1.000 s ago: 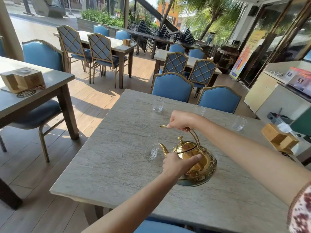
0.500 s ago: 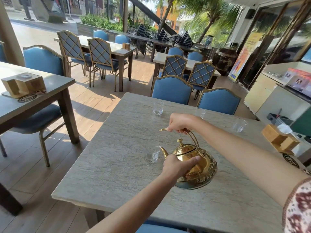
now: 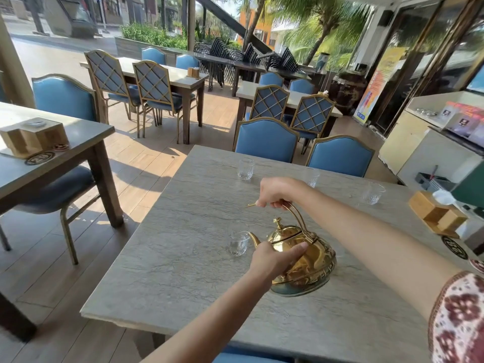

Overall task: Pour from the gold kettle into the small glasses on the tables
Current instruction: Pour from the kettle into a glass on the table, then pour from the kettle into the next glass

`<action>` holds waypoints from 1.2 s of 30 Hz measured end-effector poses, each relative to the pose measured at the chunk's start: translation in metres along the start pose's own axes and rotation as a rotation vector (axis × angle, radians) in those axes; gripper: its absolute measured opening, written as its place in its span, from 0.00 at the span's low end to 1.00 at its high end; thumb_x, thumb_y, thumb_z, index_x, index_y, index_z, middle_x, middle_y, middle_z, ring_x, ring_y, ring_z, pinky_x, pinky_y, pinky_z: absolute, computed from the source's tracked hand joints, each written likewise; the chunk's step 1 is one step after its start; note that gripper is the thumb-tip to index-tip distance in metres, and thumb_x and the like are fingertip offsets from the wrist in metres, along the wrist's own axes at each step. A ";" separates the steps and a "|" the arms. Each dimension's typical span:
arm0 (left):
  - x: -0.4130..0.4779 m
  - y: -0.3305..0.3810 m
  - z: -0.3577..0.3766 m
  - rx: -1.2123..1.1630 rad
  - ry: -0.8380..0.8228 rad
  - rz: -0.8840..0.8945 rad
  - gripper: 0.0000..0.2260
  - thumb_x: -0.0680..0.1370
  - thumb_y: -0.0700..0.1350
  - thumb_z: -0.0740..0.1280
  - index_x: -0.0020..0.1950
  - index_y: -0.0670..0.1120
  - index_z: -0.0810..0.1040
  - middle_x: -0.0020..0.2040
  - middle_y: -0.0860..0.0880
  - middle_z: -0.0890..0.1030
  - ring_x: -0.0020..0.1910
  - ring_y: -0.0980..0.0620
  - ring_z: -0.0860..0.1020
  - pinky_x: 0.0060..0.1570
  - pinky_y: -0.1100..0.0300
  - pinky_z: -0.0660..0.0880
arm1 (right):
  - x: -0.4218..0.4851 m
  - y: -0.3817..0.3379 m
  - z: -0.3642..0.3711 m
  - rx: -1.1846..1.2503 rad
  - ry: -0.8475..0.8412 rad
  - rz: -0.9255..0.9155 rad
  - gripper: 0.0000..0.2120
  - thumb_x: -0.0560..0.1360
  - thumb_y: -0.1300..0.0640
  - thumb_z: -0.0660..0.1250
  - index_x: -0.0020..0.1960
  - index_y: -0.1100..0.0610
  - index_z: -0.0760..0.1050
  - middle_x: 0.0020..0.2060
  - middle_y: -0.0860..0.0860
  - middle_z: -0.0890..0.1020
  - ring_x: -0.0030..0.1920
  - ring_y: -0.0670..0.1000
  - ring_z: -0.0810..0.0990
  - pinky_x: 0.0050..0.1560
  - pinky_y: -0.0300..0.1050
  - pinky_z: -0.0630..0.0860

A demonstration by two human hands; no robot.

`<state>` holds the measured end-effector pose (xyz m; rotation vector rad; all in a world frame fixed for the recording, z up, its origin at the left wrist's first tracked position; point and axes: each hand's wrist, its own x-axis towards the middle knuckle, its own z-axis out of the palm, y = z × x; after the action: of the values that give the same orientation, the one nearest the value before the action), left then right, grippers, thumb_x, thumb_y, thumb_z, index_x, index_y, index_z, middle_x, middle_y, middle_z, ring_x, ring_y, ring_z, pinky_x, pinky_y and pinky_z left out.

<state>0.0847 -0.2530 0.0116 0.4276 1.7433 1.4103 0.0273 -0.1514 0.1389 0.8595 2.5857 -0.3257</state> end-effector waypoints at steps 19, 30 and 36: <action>-0.006 0.000 -0.002 0.096 -0.004 -0.072 0.36 0.61 0.69 0.79 0.52 0.41 0.79 0.58 0.37 0.85 0.54 0.44 0.84 0.54 0.52 0.81 | 0.000 0.004 0.012 0.074 0.003 0.010 0.13 0.78 0.58 0.64 0.36 0.60 0.70 0.27 0.53 0.72 0.24 0.49 0.67 0.26 0.40 0.67; -0.003 -0.005 0.016 0.426 0.062 0.044 0.53 0.54 0.71 0.79 0.68 0.39 0.72 0.64 0.38 0.79 0.66 0.38 0.79 0.65 0.42 0.79 | -0.045 0.054 0.020 0.221 0.208 -0.077 0.17 0.80 0.54 0.60 0.34 0.57 0.67 0.27 0.53 0.71 0.24 0.51 0.72 0.25 0.39 0.68; -0.009 0.030 0.047 0.548 -0.003 0.202 0.47 0.63 0.67 0.79 0.69 0.38 0.71 0.66 0.41 0.75 0.68 0.40 0.74 0.69 0.46 0.75 | -0.085 0.094 -0.012 0.233 0.308 0.013 0.13 0.81 0.53 0.58 0.41 0.58 0.73 0.31 0.53 0.74 0.28 0.50 0.73 0.28 0.41 0.70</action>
<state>0.1195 -0.2198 0.0413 0.9186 2.1236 1.0400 0.1438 -0.1183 0.1781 1.0813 2.8622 -0.5375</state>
